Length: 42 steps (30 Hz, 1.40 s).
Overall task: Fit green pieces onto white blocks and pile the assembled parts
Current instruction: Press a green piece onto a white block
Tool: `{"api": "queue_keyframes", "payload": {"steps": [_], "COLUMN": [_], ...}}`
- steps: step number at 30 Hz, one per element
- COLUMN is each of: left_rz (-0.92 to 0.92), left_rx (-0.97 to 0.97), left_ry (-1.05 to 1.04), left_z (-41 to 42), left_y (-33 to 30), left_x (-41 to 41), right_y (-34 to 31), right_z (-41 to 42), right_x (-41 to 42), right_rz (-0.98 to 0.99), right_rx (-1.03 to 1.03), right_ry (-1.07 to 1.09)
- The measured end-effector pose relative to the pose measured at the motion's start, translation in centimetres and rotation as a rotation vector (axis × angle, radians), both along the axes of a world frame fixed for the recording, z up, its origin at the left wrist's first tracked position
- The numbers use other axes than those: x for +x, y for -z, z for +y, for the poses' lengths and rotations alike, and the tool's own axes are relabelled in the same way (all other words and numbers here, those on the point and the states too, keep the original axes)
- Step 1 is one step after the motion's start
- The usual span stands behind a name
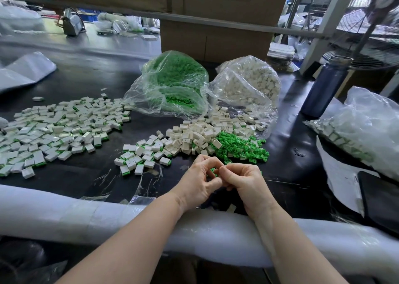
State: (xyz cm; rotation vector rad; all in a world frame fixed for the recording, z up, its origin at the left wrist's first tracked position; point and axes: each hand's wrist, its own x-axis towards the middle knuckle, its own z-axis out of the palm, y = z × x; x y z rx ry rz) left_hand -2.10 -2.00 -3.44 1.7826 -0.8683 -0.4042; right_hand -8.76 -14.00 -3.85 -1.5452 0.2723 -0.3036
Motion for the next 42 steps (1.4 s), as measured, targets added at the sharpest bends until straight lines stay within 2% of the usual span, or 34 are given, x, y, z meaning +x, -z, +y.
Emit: {"api": "queue_keyframes", "payload": {"steps": [42], "left_rz": [-0.013], "left_rx": [0.005], "left_ry": [0.017], "left_z": [-0.04], "left_y": [0.23], "left_x": [0.1], "right_y": [-0.16], "right_z": [-0.04], "right_x": [0.01], "right_rz": [0.008], "right_rx": [0.042], "right_ry": [-0.015]}}
